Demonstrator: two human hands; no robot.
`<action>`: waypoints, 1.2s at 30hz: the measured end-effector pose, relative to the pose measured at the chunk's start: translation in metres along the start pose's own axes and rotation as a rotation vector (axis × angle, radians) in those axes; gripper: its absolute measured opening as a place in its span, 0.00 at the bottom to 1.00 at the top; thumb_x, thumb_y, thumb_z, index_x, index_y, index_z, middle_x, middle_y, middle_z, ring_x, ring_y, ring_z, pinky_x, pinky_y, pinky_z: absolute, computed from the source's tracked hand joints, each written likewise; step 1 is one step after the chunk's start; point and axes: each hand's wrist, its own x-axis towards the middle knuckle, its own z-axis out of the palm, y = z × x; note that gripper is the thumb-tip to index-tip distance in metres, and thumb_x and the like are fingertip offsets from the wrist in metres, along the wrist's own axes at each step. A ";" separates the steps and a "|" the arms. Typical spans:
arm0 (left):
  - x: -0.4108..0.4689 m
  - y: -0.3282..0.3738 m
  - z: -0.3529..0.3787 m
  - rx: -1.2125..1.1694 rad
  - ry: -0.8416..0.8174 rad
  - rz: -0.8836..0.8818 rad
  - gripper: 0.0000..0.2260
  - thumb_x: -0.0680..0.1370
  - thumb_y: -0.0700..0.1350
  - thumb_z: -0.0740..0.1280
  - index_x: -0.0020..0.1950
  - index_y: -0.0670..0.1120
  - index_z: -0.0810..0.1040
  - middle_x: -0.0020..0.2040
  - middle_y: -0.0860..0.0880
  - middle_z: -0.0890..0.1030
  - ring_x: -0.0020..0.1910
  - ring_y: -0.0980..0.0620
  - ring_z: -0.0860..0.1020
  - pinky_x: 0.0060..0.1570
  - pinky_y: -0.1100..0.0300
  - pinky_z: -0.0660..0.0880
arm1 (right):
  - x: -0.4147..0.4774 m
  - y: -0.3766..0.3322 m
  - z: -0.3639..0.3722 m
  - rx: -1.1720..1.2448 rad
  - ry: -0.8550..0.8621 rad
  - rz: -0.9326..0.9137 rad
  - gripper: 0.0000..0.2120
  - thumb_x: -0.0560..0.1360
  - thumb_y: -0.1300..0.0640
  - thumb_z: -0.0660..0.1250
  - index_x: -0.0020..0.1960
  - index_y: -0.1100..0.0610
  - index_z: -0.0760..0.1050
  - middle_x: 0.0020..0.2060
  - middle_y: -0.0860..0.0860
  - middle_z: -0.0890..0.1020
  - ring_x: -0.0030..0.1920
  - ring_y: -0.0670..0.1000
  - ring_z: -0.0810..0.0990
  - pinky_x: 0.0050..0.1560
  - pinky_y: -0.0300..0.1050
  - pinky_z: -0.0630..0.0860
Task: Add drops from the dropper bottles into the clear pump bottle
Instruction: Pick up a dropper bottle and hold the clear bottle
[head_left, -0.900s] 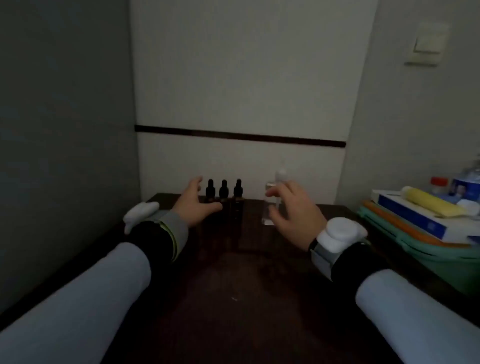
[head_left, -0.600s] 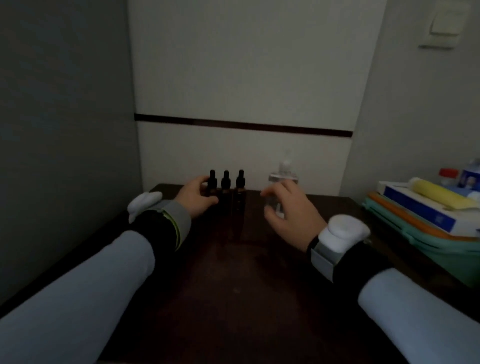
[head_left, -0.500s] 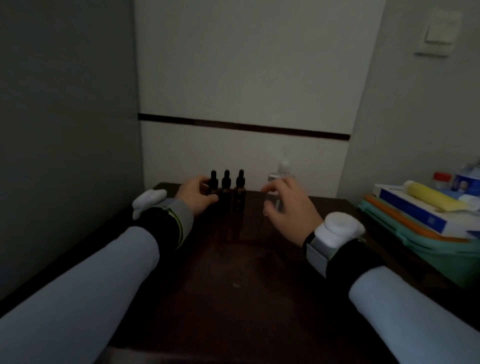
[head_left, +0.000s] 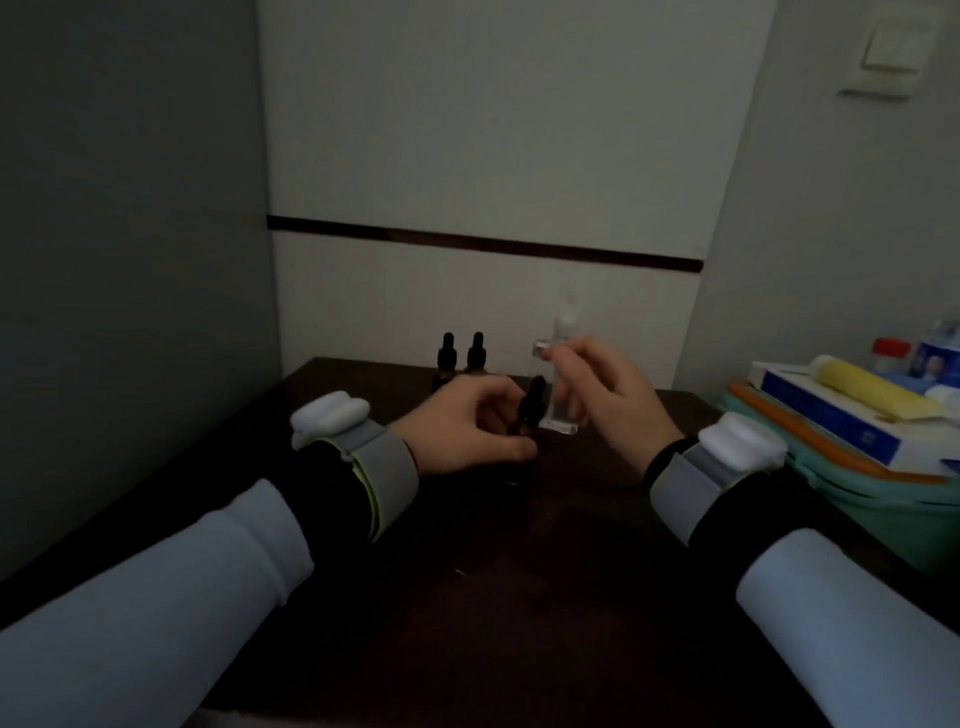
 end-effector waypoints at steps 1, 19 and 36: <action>0.000 0.001 0.003 -0.011 -0.012 0.010 0.12 0.70 0.40 0.75 0.51 0.45 0.77 0.42 0.52 0.77 0.39 0.60 0.75 0.42 0.68 0.73 | -0.002 -0.003 0.001 -0.002 -0.031 -0.001 0.05 0.74 0.48 0.68 0.45 0.49 0.76 0.33 0.46 0.76 0.32 0.41 0.74 0.34 0.37 0.71; 0.004 -0.002 0.004 -0.157 -0.069 -0.022 0.14 0.68 0.37 0.75 0.52 0.39 0.81 0.49 0.43 0.83 0.51 0.49 0.82 0.54 0.59 0.77 | -0.005 -0.005 -0.006 -0.221 -0.238 -0.090 0.07 0.68 0.53 0.75 0.43 0.46 0.78 0.39 0.49 0.81 0.38 0.47 0.78 0.40 0.45 0.75; 0.000 -0.001 -0.001 -0.251 -0.215 -0.044 0.11 0.71 0.29 0.69 0.43 0.45 0.78 0.33 0.57 0.80 0.35 0.64 0.78 0.38 0.72 0.72 | -0.010 -0.012 -0.006 -0.123 -0.215 -0.075 0.22 0.63 0.41 0.75 0.53 0.42 0.71 0.47 0.44 0.78 0.49 0.42 0.77 0.45 0.38 0.74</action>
